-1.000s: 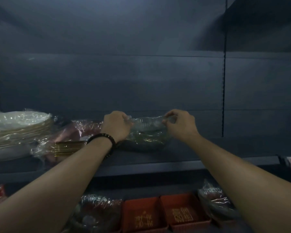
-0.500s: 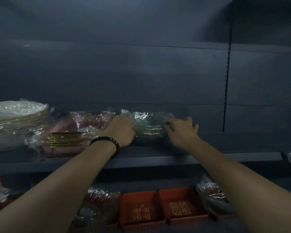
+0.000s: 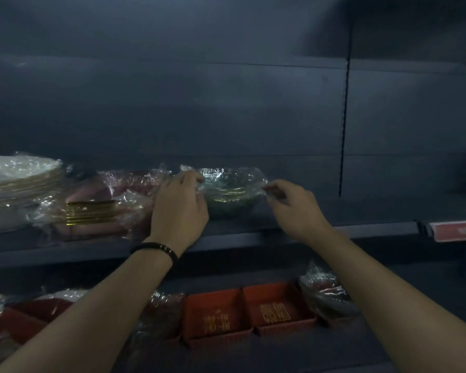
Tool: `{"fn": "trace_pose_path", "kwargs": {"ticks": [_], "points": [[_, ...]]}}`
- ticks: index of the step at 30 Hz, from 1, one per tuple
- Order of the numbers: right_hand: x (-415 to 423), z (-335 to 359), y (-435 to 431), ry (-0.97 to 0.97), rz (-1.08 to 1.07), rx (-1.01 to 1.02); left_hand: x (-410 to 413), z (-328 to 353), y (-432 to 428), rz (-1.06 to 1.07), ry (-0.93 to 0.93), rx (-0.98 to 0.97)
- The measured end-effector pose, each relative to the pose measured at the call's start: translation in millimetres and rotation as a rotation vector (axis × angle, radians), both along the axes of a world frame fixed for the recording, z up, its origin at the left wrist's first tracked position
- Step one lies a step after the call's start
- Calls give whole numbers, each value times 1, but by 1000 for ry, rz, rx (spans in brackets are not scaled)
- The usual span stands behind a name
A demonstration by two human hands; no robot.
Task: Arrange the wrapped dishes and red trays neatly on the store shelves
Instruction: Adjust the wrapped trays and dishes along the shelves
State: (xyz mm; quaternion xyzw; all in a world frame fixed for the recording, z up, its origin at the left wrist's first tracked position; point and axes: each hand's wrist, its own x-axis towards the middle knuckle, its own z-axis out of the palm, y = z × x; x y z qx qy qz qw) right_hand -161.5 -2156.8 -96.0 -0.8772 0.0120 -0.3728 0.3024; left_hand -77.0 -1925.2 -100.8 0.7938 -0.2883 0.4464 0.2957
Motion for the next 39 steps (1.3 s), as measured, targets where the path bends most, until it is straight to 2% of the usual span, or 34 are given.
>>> {"fn": "trace_pose_path", "kwargs": {"ticks": [3,5,10,12,16,21,24,27,30,34,39], "points": [[-40,-30,-8,-51,20,70,-27,-37,-11,-133,-126,1],[-66,-60,-25,-44,8,181,-39,-71,-21,-282,-106,-21],[-111,-156,-73,-17,-163,411,-45,-167,-67,-413,196,-24],[-117,-198,-90,38,-242,458,-47,-198,-90,-428,333,18],[-118,-260,-124,159,-360,508,-43,-239,-140,-475,482,108],[-109,-288,-154,259,-482,534,-20,-266,-187,-419,718,210],[-100,-302,-165,306,-508,561,-1,-272,-217,-389,784,220],[-91,-306,-173,323,-446,622,15,-275,-247,-399,828,210],[-85,-306,-180,316,-408,724,27,-278,-268,-425,839,197],[-82,-309,-187,334,-427,704,49,-290,-284,-444,832,201],[-79,-317,-196,316,-489,699,62,-296,-298,-591,817,190]]}}
